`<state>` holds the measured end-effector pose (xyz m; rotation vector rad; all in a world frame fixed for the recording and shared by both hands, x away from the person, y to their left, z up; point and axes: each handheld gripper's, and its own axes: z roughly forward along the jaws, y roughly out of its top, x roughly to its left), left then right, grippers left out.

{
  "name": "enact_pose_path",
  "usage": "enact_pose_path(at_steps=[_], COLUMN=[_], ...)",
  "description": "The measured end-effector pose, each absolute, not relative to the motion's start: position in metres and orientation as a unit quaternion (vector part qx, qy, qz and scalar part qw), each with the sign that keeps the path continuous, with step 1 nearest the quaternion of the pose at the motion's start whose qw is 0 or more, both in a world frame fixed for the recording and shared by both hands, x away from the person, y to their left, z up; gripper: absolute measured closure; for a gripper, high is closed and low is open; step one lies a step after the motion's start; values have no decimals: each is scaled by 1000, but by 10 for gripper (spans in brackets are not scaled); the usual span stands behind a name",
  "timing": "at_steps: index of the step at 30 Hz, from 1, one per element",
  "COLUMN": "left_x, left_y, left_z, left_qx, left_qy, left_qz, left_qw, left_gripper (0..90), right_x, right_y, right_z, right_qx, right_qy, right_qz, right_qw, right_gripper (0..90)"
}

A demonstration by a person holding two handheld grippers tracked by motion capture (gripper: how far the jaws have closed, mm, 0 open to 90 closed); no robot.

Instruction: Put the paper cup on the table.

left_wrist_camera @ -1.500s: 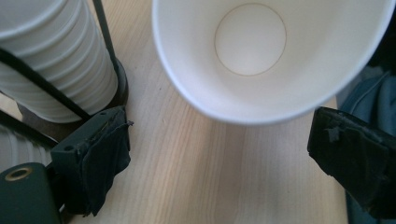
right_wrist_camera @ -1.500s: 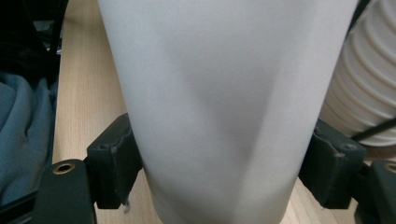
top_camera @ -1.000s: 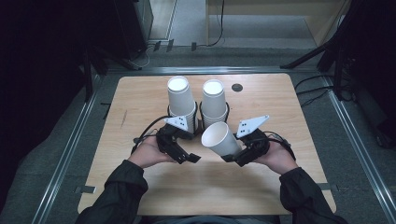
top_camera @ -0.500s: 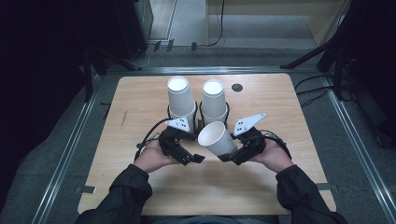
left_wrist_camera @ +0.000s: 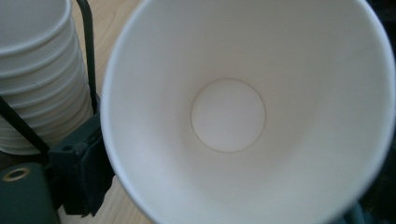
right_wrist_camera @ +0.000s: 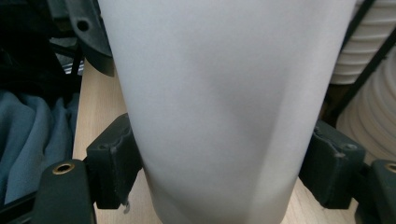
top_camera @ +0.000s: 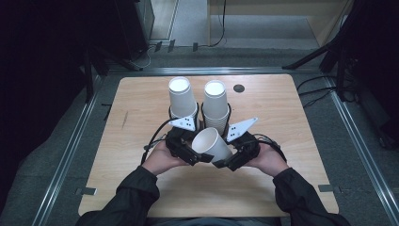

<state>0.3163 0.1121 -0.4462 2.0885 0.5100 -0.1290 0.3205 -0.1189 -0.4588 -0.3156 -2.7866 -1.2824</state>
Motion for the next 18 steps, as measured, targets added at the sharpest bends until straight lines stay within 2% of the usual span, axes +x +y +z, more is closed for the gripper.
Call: enact_pose_path(at_steps=[9, 11, 18], left_x=[317, 317, 319], left_y=[108, 109, 106], left_z=[-446, -446, -447], left_qx=[848, 846, 851], left_qy=[217, 217, 211], left_qz=[-54, -58, -69], left_qw=[480, 483, 475], left_gripper=[32, 78, 117], right_x=[318, 318, 317], right_y=[-110, -111, -114], right_z=[-462, -462, -463], right_qx=[-95, -98, -102], right_qy=[-905, -905, -907], right_qz=[-413, -413, -408], right_qw=[40, 41, 41], right_gripper=[224, 225, 226])
